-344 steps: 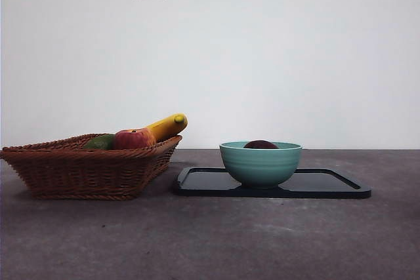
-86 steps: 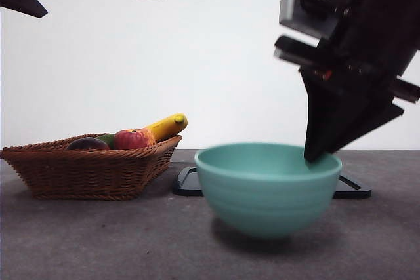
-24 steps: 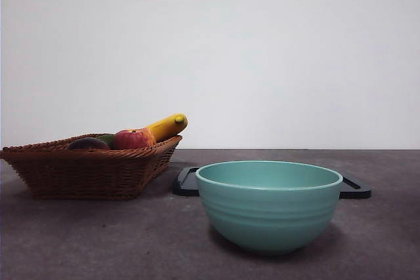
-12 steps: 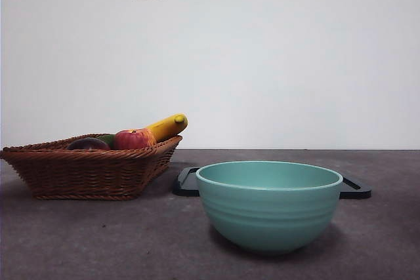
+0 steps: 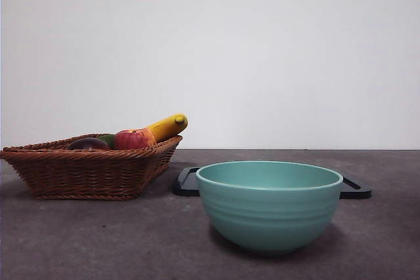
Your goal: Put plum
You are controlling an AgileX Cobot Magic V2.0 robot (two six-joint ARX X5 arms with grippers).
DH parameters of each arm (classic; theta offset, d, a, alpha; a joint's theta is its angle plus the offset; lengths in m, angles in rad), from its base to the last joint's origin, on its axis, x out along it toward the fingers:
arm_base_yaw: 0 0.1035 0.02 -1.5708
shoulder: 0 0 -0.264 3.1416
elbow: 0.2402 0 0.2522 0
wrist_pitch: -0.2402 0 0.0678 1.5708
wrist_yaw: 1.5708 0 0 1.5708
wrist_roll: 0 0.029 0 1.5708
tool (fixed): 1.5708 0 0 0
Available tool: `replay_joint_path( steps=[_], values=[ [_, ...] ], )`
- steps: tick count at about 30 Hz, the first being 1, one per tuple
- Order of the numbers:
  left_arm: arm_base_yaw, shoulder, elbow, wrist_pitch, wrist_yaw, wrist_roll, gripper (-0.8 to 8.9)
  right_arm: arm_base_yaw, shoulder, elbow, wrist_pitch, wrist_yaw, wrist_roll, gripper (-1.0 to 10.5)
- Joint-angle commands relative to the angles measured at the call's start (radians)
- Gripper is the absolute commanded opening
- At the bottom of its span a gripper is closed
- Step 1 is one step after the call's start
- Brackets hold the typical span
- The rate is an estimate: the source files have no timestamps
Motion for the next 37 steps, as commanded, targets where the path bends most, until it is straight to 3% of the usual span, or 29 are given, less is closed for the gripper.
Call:
replay_joint_path(
  steps=[1, 17, 37],
  values=[
    [0.011, -0.045, -0.072, 0.014, -0.003, -0.001, 0.09, 0.009, 0.006, 0.016, 0.010, 0.000, -0.009, 0.1],
    [0.013, -0.218, -0.319, 0.000, -0.003, -0.002, 0.09, 0.009, 0.006, 0.016, 0.010, 0.000, -0.009, 0.1],
    [0.013, -0.237, -0.367, -0.094, -0.003, -0.003, 0.09, 0.009, 0.006, 0.016, 0.010, 0.000, -0.009, 0.1]
  ],
)
